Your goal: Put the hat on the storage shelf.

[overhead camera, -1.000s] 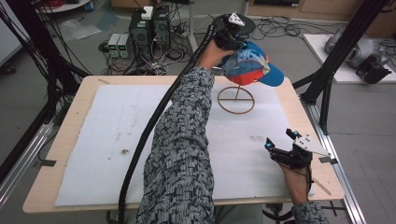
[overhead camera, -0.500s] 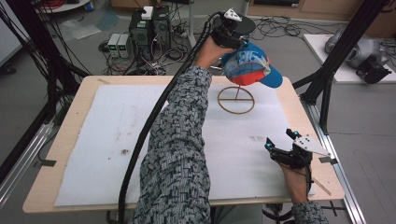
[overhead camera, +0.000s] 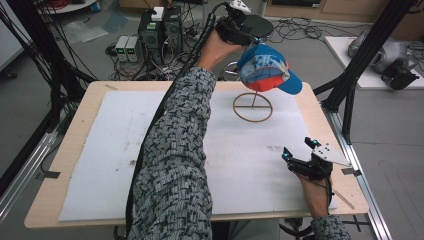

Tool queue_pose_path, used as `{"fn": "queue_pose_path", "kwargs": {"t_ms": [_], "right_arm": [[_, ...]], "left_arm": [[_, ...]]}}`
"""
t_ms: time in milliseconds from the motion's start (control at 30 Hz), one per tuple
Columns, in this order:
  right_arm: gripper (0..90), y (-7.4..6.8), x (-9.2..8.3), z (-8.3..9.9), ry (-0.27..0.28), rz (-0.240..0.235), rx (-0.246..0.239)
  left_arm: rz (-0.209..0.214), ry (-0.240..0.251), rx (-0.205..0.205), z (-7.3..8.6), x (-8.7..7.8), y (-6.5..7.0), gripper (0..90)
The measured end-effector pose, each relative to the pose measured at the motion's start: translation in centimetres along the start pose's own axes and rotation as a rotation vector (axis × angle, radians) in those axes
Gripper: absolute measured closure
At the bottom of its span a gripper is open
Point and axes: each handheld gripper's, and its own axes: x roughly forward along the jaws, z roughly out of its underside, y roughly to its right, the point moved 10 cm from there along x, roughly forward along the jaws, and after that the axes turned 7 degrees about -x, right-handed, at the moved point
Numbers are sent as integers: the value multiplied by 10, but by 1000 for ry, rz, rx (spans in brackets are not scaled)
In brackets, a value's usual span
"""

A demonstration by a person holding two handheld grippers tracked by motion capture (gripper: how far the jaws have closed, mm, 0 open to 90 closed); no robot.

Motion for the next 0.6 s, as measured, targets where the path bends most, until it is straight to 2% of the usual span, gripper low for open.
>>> {"fn": "queue_pose_path", "kwargs": {"t_ms": [33,167,233,267,367,400,500,533,600], "right_arm": [[117,0,0,0,0,0,0],[116,-2,4,-1,1,-8,-8],[117,-4,5,-2,3,-12,-7],[117,-4,5,-2,3,-12,-11],[116,-4,7,-3,6,-14,-10],[117,-5,7,-3,4,-16,-5],[116,-5,8,-4,4,-16,-15],[116,-7,9,-4,5,-20,-12],[116,-7,9,-4,3,-20,-14]], "left_arm": [[0,0,0,0,0,0,488],[-25,-12,-2,-1,-20,-7,481],[-29,-12,-4,-1,-23,-8,480],[-49,13,5,-2,-31,-11,481],[-59,17,-7,1,-39,-14,483],[-61,4,-14,7,-47,-17,482],[-61,-23,-20,12,-52,-19,456],[-67,-45,-22,16,-58,-21,444],[-80,-36,-15,17,-63,-22,438]]}}
